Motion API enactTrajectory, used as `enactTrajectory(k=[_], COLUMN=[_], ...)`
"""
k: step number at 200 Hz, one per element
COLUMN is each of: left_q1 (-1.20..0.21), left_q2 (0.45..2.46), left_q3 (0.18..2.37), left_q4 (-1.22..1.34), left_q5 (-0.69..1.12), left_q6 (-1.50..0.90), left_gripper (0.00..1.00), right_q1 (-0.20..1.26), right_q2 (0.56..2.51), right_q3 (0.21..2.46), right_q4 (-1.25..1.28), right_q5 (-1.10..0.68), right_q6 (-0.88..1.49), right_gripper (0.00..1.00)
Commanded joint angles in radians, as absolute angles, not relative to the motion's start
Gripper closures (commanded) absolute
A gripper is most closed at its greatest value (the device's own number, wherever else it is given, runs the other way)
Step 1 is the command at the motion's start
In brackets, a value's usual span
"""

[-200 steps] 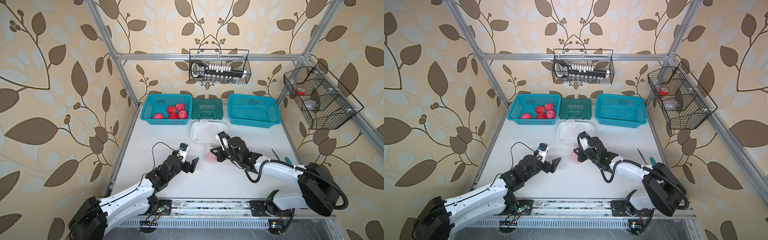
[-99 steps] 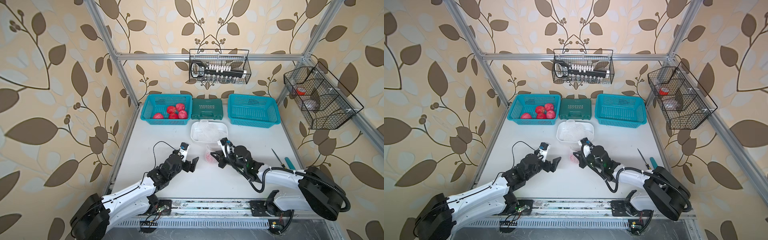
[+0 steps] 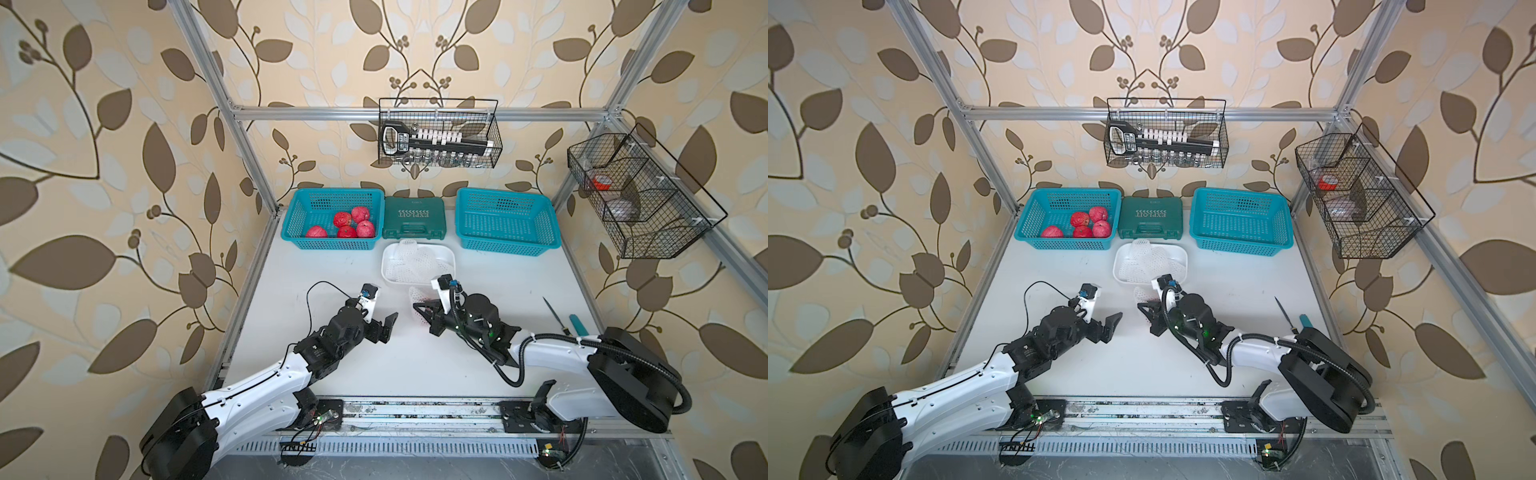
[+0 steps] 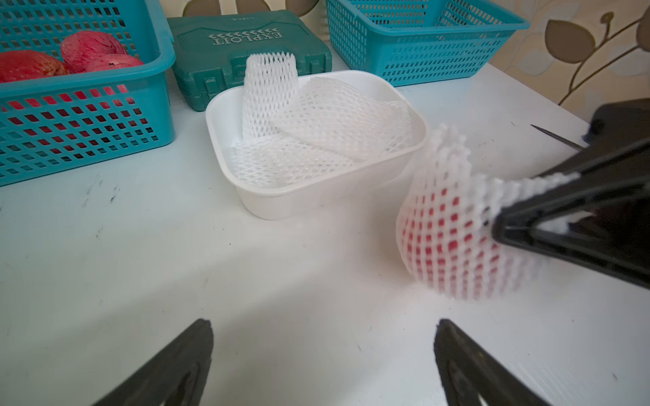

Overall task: Remove foam nets from apples
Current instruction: Remove the foam net from the apple, then place the foam net into the storage box.

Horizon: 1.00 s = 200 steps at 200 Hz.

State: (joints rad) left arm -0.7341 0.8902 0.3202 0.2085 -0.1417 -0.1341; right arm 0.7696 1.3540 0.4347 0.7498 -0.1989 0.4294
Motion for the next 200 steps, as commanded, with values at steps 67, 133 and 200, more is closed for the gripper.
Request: enactTrajectory(k=[67, 133, 200], left_q1=[-0.741, -0.741, -0.741], left_q2=[0.891, 0.882, 0.881], left_q3=[0.337, 0.347, 0.379], left_q4=[0.259, 0.252, 0.284], left_q5=[-0.161, -0.161, -0.143], left_q6=[-0.12, -0.11, -0.099], left_gripper=[0.01, 0.01, 0.01], right_q1=[0.733, 0.702, 0.485], right_q2=[1.364, 1.252, 1.295], right_q3=[0.459, 0.579, 0.77], right_q4=[0.649, 0.5, 0.481], right_q5=[-0.15, -0.254, -0.418], right_q6=[0.397, 0.462, 0.662], right_gripper=[1.0, 1.0, 1.0])
